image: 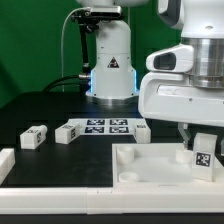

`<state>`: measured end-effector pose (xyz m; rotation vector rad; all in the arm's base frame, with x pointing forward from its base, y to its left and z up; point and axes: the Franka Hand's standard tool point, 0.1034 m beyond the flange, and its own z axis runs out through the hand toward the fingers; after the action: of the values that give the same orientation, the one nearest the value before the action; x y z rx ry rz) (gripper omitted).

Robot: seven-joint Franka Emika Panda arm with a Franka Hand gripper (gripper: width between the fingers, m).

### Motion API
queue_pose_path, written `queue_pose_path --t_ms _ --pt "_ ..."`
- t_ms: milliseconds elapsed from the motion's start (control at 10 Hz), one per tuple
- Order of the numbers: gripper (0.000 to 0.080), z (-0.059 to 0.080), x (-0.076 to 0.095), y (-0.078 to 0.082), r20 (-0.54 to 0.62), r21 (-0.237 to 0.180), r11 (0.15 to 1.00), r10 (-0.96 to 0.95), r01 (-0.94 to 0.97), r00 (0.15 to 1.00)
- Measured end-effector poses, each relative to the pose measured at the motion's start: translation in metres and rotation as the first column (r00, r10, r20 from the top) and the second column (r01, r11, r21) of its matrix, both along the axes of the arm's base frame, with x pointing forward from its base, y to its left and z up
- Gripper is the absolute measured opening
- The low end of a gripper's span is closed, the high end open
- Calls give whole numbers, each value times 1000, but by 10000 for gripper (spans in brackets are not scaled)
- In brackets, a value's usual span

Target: Assemble one leg

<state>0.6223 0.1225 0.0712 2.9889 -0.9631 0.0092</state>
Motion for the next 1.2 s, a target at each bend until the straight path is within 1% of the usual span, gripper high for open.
queue_pose_path --t_ms 100,200,400,600,700,800,900,1000,1100,1200 --pt "290 0 0 1 2 -4 987 -159 159 987" --pt "291 0 0 1 7 -11 955 -298 298 955" --pt "291 0 0 0 10 0 888 -459 459 888" --pt "291 0 0 0 9 3 856 -517 517 856" --pt "407 0 0 0 9 3 860 -510 510 860" --pt "407 0 0 0 9 3 860 -510 510 860" --pt "582 0 0 0 9 3 860 -510 510 860" --pt "635 0 0 0 9 2 871 -491 491 871" --pt "635 0 0 0 10 3 893 -450 449 893" --pt "647 0 1 1 16 15 906 -423 423 906"
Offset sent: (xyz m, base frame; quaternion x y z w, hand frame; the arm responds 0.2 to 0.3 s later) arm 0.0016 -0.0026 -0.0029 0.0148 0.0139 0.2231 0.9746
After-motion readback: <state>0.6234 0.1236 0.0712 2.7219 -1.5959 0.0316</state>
